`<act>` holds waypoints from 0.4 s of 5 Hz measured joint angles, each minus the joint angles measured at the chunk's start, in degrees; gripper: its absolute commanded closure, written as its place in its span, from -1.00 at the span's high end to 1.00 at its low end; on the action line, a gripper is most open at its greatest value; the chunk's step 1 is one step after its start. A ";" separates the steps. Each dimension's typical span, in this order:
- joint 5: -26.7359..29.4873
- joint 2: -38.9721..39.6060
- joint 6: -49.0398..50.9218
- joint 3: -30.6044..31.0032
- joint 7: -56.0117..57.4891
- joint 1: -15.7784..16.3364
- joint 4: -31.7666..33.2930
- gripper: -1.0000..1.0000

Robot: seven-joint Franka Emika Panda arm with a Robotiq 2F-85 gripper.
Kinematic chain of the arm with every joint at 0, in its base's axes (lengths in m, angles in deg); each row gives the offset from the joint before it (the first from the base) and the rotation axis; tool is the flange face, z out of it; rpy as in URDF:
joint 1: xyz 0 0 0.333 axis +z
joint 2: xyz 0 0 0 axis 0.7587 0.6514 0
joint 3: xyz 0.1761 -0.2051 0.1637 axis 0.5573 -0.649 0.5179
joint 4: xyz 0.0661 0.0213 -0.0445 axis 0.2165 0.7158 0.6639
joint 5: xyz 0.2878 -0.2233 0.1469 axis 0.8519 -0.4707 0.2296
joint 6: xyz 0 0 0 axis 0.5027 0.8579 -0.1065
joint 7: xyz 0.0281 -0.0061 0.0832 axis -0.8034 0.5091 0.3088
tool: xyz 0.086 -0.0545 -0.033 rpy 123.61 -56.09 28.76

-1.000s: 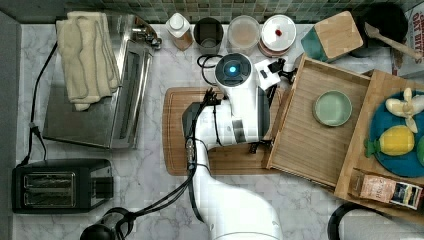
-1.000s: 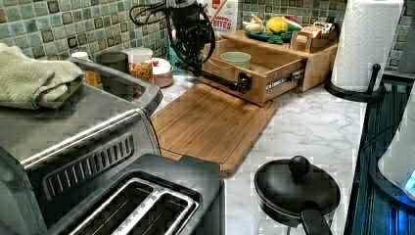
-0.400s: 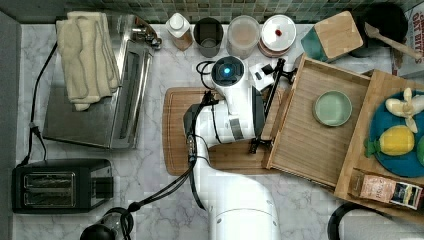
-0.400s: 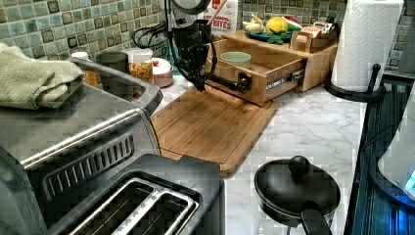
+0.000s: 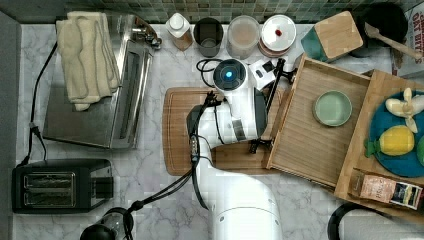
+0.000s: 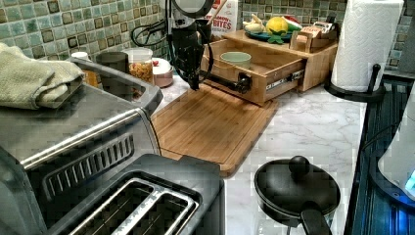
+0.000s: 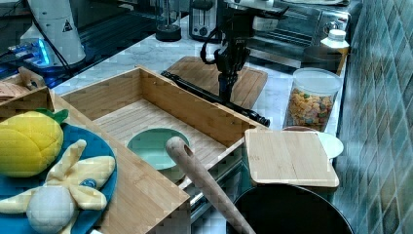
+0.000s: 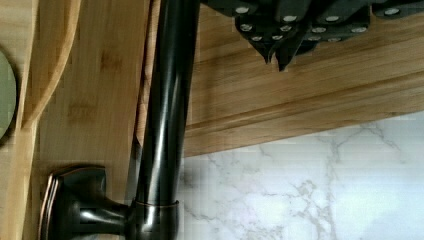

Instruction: Close the drawer.

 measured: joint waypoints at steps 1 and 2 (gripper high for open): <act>0.00 0.00 0.06 0.08 2.73 -1.23 0.06 -1.00; 0.04 -0.34 -1.26 -0.15 4.48 -2.88 0.73 -1.00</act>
